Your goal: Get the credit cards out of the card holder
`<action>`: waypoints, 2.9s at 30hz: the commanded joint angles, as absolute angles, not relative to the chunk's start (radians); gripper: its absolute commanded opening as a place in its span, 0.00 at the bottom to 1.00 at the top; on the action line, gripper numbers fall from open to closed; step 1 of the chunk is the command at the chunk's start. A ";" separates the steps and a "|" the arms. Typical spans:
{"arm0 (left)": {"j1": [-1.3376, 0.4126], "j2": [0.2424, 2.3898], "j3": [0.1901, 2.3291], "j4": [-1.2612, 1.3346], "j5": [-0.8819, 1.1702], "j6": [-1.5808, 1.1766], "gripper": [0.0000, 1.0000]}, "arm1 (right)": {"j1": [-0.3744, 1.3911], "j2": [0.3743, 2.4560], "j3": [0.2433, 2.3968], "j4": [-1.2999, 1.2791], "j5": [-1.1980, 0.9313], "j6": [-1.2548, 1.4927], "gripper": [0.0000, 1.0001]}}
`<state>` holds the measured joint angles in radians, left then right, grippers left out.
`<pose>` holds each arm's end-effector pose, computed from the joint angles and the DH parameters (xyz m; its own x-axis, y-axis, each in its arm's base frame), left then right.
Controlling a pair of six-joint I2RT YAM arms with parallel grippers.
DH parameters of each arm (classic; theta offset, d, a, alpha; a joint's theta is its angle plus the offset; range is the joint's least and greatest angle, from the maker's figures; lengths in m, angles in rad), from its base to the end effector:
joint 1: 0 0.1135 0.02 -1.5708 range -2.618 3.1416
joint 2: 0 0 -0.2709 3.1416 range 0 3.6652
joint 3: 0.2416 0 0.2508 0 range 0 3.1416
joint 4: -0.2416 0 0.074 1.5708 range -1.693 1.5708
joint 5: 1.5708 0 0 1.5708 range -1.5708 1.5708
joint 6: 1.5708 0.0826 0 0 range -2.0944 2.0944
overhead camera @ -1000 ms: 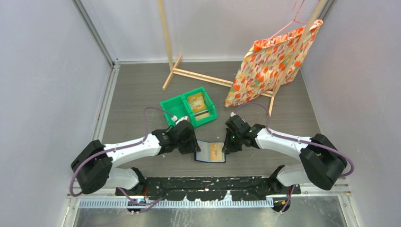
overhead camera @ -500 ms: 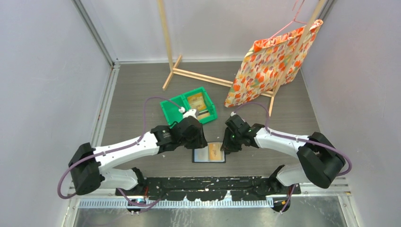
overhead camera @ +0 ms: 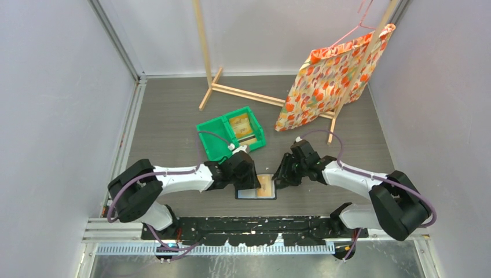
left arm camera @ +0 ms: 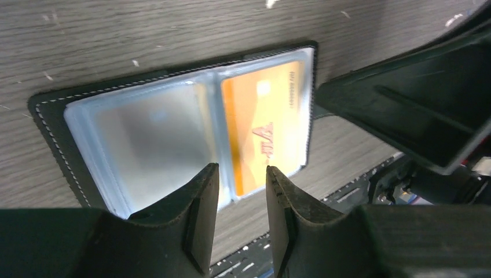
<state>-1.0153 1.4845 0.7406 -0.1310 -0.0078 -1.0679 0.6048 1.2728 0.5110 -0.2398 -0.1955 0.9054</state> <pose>0.1676 -0.2689 0.1425 -0.9372 -0.1515 -0.3142 0.0536 0.8276 -0.5588 0.1897 0.1506 0.1172 -0.9343 0.2923 -0.2040 0.1476 0.8382 0.5250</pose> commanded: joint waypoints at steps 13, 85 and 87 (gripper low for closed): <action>-0.989 1.624 0.670 0.131 0.108 -1.151 0.32 | 0.521 1.441 0.408 0.174 -0.469 1.096 0.51; -0.764 1.182 0.462 0.218 0.413 -1.200 0.41 | 0.480 1.653 0.259 1.101 -0.887 1.240 0.01; -0.764 1.159 0.465 0.190 0.415 -1.210 0.41 | 0.481 1.671 0.256 1.201 -0.898 1.287 0.01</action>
<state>-0.7643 1.2209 0.4416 0.1741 0.3374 -1.1820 0.4763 1.6505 0.2611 0.8776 -0.8143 1.1862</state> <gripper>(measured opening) 0.414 0.103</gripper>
